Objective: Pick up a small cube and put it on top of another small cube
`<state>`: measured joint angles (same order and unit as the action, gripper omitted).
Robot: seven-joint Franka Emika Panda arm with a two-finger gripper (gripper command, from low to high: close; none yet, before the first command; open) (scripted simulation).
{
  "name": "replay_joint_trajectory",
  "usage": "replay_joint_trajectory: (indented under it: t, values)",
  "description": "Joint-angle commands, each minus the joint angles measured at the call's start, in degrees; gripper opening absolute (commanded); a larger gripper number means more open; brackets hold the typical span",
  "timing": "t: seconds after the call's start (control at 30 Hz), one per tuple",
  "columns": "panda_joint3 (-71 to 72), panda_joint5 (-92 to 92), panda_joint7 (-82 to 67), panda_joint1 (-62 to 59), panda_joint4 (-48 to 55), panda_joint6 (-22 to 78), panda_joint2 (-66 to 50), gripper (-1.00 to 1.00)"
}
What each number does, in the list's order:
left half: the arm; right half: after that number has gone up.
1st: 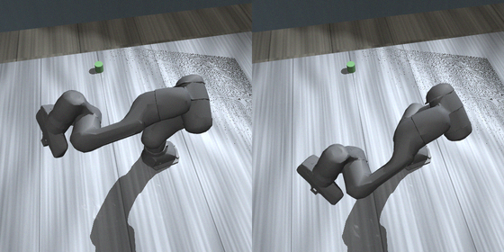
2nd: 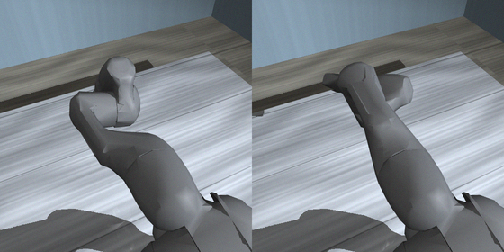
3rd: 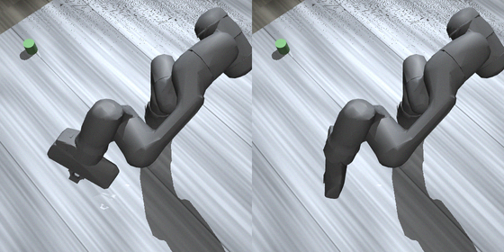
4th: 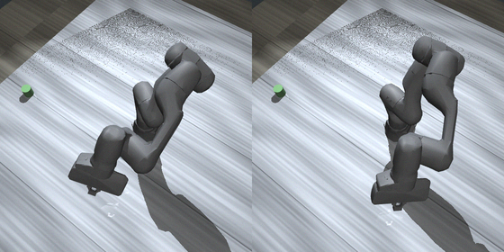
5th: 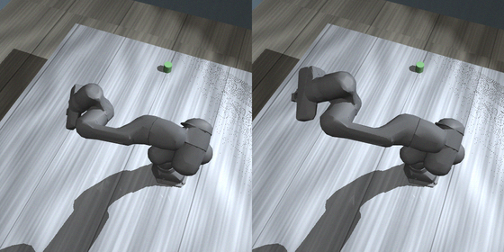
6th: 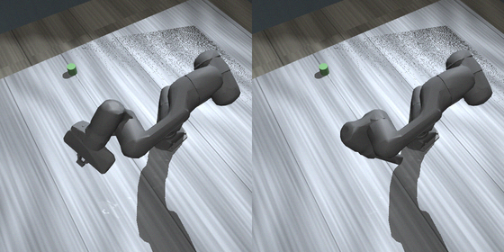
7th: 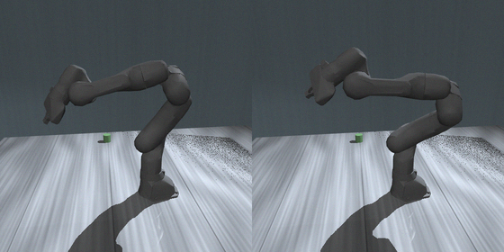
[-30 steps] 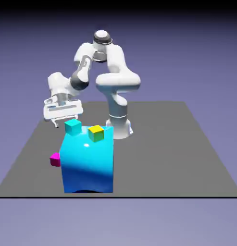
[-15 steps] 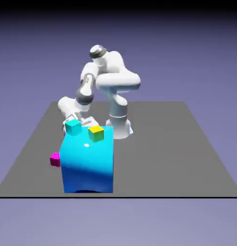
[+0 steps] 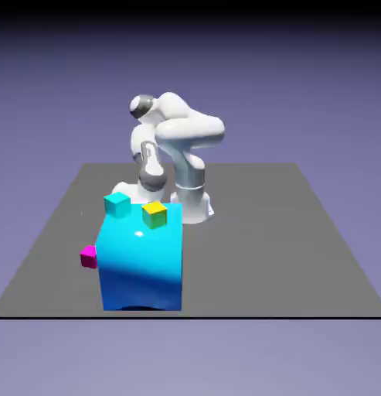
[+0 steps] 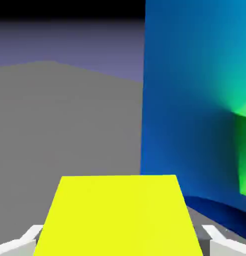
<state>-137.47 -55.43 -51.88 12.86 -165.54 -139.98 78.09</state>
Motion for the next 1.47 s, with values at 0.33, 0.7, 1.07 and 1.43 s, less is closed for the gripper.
replay_joint_trajectory:
  t: [0.33,0.7,1.07,1.43]
  values:
    - [16.7,24.28,0.52,4.66,11.58,10.85,-3.07,-1.0]
    - [37.36,51.69,6.29,21.22,27.35,15.9,-4.74,-1.0]
    - [59.4,58.54,13.02,28.25,18.64,6.77,-9.03,-1.0]
    - [56.8,55.74,11.98,33.49,12.53,-3.7,-10.79,1.0]
